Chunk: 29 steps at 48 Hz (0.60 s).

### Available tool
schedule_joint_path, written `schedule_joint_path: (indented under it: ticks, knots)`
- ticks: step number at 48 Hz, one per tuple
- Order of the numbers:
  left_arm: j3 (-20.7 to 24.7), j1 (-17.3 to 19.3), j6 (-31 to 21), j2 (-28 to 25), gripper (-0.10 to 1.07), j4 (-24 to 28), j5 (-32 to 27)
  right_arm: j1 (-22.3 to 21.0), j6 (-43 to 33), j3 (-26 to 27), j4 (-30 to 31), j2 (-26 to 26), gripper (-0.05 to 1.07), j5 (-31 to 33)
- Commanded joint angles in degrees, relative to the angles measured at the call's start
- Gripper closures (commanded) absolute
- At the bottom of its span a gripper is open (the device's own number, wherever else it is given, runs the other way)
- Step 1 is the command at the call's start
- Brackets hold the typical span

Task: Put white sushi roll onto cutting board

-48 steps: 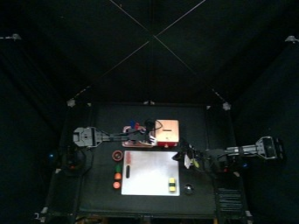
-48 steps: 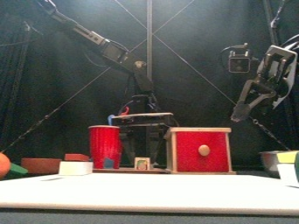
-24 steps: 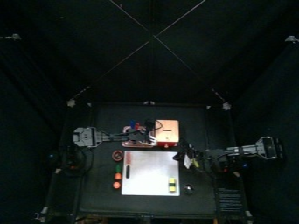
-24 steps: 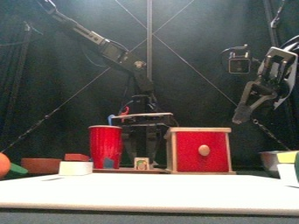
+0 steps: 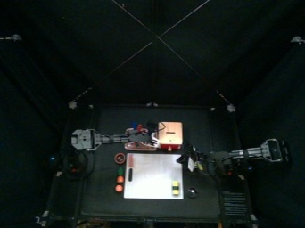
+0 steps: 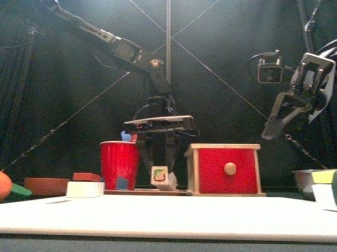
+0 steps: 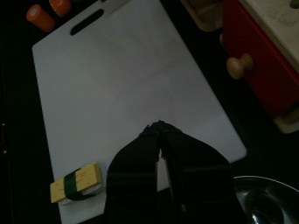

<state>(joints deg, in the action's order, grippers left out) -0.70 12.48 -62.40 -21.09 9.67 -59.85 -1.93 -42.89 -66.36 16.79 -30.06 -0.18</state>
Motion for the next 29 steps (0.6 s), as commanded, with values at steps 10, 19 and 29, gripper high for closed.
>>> schedule_joint_path:
  ticks: [10,19,29]
  knots:
    - [4.92,0.0,2.2,2.37,0.4,-2.64,-4.75,0.0,0.09,0.53,0.09,-0.44,0.84,-0.18]
    - [7.73,-0.97,2.72,2.2,0.4,-3.25,-8.7,0.0,0.18,0.53,0.18,-0.44,0.84,-0.18]
    - [8.35,-4.13,1.58,2.37,0.4,-3.78,-9.93,0.09,0.09,0.18,0.0,-0.7,0.84,-0.09]
